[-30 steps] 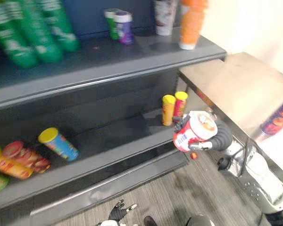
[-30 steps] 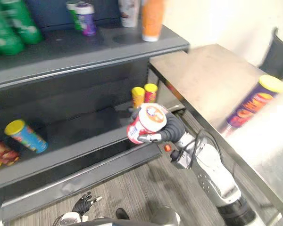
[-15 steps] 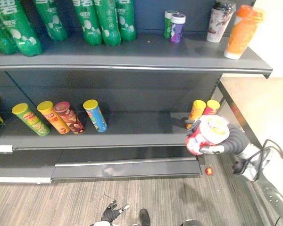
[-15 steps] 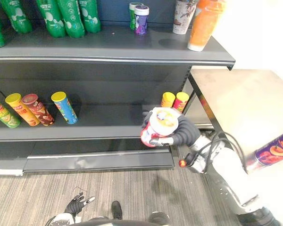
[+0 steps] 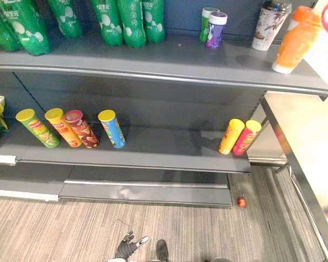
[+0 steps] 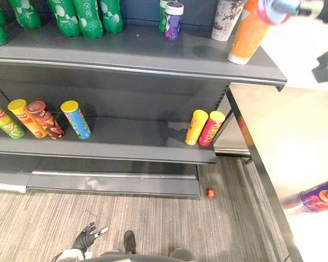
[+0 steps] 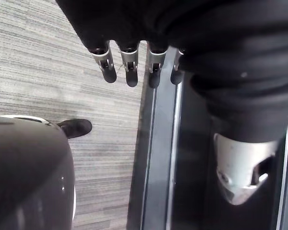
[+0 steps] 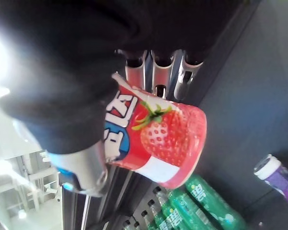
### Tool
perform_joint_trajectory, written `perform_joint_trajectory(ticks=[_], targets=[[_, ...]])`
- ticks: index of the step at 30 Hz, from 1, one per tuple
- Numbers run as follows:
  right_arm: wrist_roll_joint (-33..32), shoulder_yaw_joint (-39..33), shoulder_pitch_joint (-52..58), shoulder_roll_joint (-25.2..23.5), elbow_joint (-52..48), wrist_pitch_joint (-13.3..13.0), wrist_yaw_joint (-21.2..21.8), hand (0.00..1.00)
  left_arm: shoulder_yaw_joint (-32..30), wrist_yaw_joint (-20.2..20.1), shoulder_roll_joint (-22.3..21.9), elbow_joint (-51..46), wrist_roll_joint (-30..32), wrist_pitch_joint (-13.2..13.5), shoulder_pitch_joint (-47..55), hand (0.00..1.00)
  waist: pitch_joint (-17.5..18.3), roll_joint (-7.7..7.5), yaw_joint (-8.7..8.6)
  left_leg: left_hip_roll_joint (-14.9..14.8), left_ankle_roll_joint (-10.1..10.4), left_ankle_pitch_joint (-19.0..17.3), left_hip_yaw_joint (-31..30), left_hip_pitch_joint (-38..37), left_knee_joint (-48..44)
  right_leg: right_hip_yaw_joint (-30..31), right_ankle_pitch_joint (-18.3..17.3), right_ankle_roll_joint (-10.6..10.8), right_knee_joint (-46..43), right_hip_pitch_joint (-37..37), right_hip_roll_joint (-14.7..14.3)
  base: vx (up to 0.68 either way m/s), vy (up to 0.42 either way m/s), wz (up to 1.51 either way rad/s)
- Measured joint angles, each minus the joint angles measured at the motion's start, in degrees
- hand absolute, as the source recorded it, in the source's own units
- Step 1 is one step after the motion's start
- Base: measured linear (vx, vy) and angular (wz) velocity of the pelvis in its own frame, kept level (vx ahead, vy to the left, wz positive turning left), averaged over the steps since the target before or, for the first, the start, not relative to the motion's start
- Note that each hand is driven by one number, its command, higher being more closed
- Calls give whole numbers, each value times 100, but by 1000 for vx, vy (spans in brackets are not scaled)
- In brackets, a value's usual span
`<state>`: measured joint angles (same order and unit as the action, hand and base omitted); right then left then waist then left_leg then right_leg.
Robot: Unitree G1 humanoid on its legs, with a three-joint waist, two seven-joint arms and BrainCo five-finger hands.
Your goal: Put the gum and the chips on the shelf.
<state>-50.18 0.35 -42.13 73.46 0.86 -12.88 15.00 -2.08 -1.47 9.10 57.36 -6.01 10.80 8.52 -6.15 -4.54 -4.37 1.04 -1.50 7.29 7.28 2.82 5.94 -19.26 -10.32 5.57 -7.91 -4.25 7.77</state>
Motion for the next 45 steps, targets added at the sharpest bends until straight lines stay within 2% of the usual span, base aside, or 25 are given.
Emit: perform_joint_trajectory(ticks=[6, 8, 9, 14, 19, 24, 28, 36, 45], targets=[[-108, 1163, -498, -21, 438, 70, 40, 100, -2, -19, -9, -92, -67, 27, -16, 0, 8, -11, 204, -35, 52, 91, -252, 121, 1, -244, -17, -51, 22, 8, -70, -15, -35, 20], [-172, 1546, -620, -65, 700, 225, 41, 100, 0, -19, -11, -99, -148, 26, -63, 0, 6, -13, 359, -51, 80, 107, -351, 174, 2, -340, -25, -65, 23, 10, -105, -39, -25, 25], [-172, 1638, -671, -86, 724, 265, 38, 100, -1, -18, -10, -98, -226, 25, -62, 0, 6, -14, 382, -55, 88, 114, -367, 191, 2, -364, -23, -70, 25, 16, -113, -33, -27, 19], [-215, 2183, -958, -591, 669, 477, 46, 100, -9, -14, 86, -46, -277, -46, -56, 0, -18, -56, 624, -80, 128, 146, -469, 226, 2, -446, -22, -104, 72, -8, -163, -14, -30, 8], [-211, 2547, -1129, -1081, 723, 648, 48, 100, -4, -2, 183, 210, -258, -253, 186, 0, -65, -141, 737, -71, 128, 151, -518, 293, 1, -507, -27, -112, 96, -1, -168, 24, -29, 6], [-205, 3100, -1649, -1572, 1565, 911, 43, 100, -1, -4, 183, 199, -257, -268, 285, 0, -73, -157, 937, -60, 100, 194, -626, 296, 1, -611, -26, -114, 174, -90, -195, 36, -38, 11], [-187, 3372, -2184, -1952, 2333, 1113, -9, 100, -8, -2, 182, 205, -271, -270, 305, 0, -78, -165, 992, -63, 120, 222, -709, 300, 1, -704, -38, -135, 177, -121, -227, 3, -39, 11], [124, 3420, -2822, -2314, 3371, 1167, -196, 100, -8, 3, 179, 203, -283, -265, 303, 0, -97, -167, 1016, -70, 134, 229, -815, 297, 1, -787, -51, -157, 189, -185, -262, -9, -31, 6], [1001, 3386, -3312, -2758, 4789, 1394, -224, 100, 0, -2, 181, 195, -287, -259, 273, 0, -246, -148, 1133, -91, 157, 237, -853, 303, 1, -833, -59, -169, 193, -188, -283, -15, -14, 2]])
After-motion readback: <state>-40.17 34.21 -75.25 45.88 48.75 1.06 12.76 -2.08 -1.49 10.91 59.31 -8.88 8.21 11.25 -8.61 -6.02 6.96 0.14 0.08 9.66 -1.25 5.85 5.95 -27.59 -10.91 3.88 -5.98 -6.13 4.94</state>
